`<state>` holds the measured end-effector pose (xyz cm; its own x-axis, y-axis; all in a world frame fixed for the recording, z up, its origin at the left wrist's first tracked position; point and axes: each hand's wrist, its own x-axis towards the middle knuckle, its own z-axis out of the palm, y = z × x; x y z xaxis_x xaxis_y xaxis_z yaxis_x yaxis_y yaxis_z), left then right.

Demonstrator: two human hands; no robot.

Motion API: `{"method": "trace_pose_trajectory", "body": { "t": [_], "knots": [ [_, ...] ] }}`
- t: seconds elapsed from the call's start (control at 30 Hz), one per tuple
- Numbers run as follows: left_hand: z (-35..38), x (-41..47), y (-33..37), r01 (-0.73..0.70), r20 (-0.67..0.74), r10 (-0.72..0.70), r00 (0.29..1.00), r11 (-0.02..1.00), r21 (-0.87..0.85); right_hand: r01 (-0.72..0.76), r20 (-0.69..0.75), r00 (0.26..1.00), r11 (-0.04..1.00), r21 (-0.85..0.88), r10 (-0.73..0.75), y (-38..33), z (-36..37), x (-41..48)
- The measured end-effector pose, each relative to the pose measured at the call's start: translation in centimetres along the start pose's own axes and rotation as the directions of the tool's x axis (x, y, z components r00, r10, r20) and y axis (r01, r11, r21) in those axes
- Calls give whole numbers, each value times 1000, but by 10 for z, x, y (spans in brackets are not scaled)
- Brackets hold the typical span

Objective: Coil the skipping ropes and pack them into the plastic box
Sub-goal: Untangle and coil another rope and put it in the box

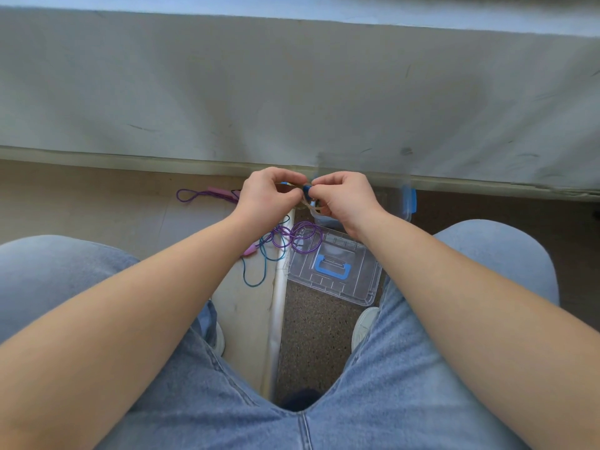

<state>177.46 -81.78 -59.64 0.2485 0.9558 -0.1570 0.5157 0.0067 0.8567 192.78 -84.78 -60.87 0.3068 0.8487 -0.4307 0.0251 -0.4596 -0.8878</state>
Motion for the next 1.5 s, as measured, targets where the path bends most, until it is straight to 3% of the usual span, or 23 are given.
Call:
{"method": "trace_pose_trajectory", "body": {
  "t": [0.23,0.43,0.6,0.8,0.93,1.03,1.4,1.5],
  "knots": [
    [-3,-1,3,-107,-25,112,993,981,163,13,31,999,997,78,-15,-2,-1,1],
    [-5,0,2,-2,94,6,996,999,-42,-1,78,997,990,144,-11,-6,-4,2],
    [-6,-1,2,1,74,-1,997,1000,9,-43,94,995,982,186,25,-8,-9,3],
    [-4,-2,0,10,7,-11,1000,997,79,8,88,996,995,103,-18,-5,-8,1],
    [-5,-1,1,15,4,-16,1000,998,55,161,81,985,983,-92,-154,-5,-8,1],
    [-5,-1,1,19,-11,-19,1000,999,46,241,148,964,962,-129,-222,-3,-7,2],
    [-5,-4,2,-27,1,27,1000,998,53,219,220,956,972,-89,-195,-5,-10,-1],
    [-5,-4,-1,-25,5,24,1000,997,79,247,185,959,952,-182,-214,-2,-10,0]
  ]
}}
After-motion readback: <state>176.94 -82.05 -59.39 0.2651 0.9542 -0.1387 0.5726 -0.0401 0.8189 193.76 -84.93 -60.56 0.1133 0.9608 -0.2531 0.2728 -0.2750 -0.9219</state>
